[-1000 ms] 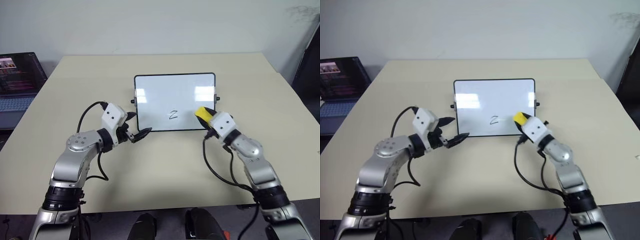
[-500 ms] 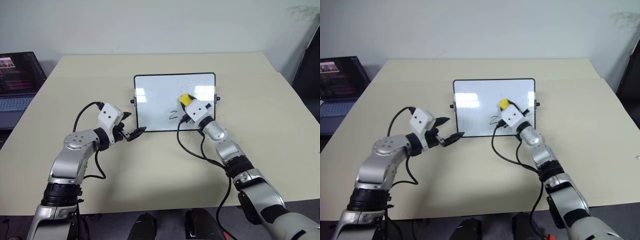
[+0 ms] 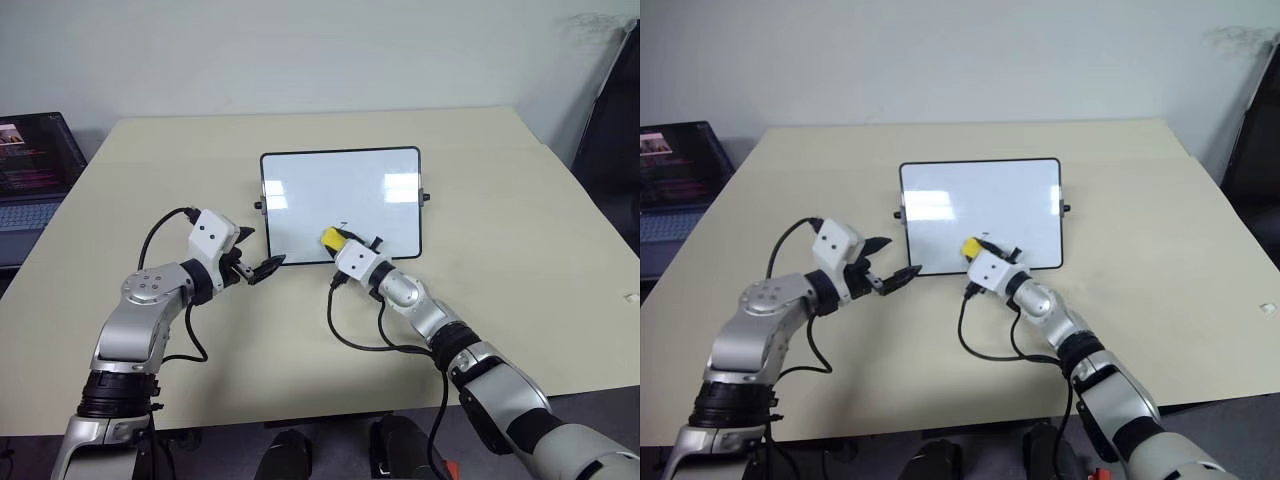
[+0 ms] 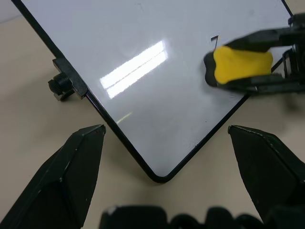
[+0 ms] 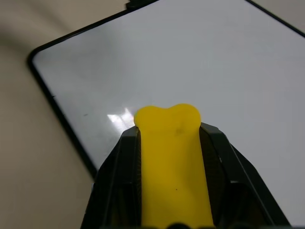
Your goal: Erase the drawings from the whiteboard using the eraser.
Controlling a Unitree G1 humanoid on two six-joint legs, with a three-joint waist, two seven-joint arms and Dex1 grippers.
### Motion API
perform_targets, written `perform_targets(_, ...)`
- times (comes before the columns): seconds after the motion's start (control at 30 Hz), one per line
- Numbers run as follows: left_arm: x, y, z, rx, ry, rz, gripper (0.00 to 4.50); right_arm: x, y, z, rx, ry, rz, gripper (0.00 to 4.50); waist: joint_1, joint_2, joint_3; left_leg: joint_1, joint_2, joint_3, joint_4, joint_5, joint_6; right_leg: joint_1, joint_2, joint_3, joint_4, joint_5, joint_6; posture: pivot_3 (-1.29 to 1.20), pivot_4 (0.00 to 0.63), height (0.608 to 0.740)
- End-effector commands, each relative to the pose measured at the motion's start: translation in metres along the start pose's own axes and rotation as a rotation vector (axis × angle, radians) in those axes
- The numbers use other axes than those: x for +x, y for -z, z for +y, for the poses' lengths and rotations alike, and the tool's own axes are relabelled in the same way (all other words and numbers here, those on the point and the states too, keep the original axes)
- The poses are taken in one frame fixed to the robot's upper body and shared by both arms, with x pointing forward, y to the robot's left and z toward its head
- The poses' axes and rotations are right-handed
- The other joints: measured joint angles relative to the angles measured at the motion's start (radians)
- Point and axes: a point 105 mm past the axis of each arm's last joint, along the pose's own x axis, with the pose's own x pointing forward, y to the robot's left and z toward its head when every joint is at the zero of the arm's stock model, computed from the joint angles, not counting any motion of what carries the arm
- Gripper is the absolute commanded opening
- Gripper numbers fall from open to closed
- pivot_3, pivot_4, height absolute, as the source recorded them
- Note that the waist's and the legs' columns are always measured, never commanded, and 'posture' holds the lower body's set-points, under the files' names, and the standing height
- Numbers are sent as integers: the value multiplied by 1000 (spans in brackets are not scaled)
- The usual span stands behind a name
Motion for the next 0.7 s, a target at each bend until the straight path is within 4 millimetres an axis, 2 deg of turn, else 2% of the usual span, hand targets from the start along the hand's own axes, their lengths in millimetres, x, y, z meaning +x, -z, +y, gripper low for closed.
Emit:
perform_targets(0.03,-6,-4,5,8,-9,-14,4500,-5,6,-6,-27,16,11,1284,0,0,0,1,0,0,0,0,0,0,0,1,0,-1,2,0,150,740)
perform_targets(0.07,-6,-3,4,7,-2,-12,4500,-5,3,-12,-33,36,-5,1284,0,0,0,1,0,1,0,1,1,0,0,1,1,-2,3,0,150,740)
perform_targets(0.2,-6,1,-2,14,35,3,4500,-7,-21,-57,-48,212,-115,1284,0,0,0,1,0,2,0,1,1,0,1,7,1,-1,2,0,150,740)
perform_targets(0.3,-7,5,-9,22,64,18,4500,-10,-19,-80,-73,298,-90,1284,0,0,0,1,0,4,0,1,1,-1,1,9,1,0,-1,0,150,740)
perform_targets(0.37,-6,5,-12,15,72,16,4500,-11,-12,-85,-88,310,-51,1284,-1,0,0,1,0,5,-1,1,1,-1,1,10,1,0,-1,0,150,740)
perform_targets(0.47,-5,6,-15,9,81,13,4500,-8,-11,-77,-86,275,-41,1284,-3,0,0,1,1,5,-1,0,1,-2,1,10,0,0,-1,0,150,740)
perform_targets(0.57,-6,6,-16,5,86,12,4500,-1,-23,-49,-103,170,-91,1284,-4,0,0,0,1,5,-2,0,1,-3,1,11,0,0,-1,0,150,740)
perform_targets(0.7,-6,6,-17,4,88,12,4500,2,-25,-23,-122,73,-96,1284,-6,0,0,0,1,6,-2,0,1,-3,1,11,0,0,-1,0,150,740)
